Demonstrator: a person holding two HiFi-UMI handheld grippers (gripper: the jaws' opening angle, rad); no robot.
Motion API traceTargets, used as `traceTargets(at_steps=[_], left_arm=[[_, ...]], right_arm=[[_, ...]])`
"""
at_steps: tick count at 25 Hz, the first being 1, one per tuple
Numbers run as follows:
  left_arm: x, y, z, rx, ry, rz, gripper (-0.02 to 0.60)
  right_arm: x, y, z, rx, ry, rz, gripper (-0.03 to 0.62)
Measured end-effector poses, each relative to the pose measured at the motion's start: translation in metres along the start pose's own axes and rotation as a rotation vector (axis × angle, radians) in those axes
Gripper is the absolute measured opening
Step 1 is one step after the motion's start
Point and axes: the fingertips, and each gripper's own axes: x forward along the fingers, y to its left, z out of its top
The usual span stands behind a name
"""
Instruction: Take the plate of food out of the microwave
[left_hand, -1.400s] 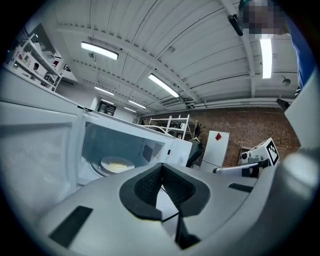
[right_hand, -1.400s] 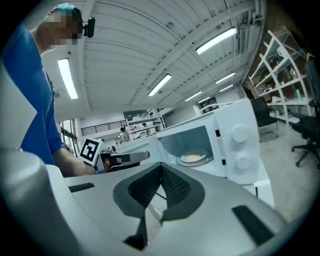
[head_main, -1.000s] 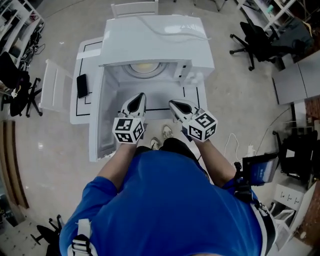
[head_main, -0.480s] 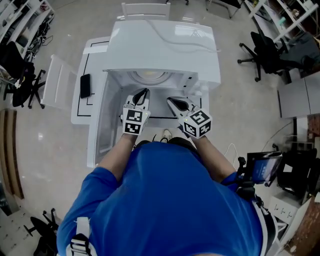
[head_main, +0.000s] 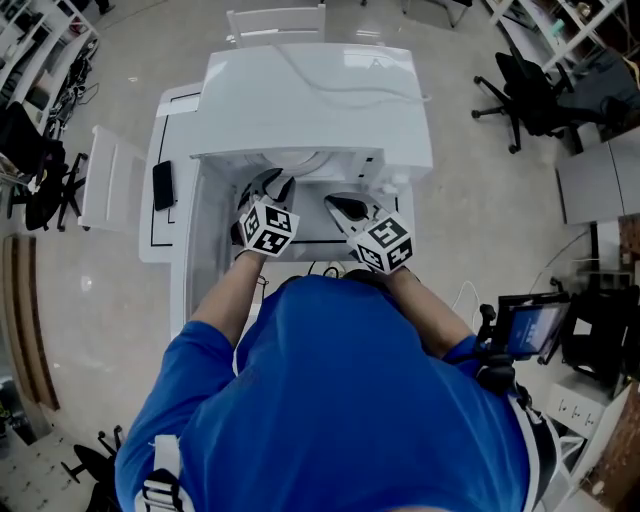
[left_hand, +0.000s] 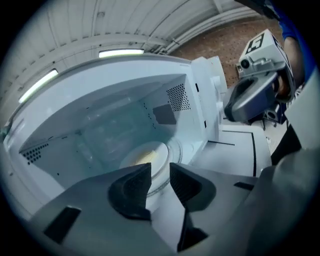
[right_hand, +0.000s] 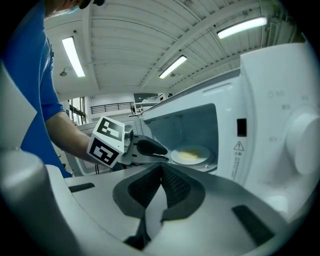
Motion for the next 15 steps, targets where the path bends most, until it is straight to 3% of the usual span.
traceTargets(at_steps=[7,15], left_arm=[[0.025,-0.001,-0.015,0.322,0.104,-0.035,0.11],[0.043,-0.007,-0.018,0.584,0.163,-0.106,0.109]], right_arm=[[-0.001,0.0,-0.006,0.004,0.01,0.005,0.0],[-0.005,-0.004,-0.003,0.013,0.0,-0.004,0.002]])
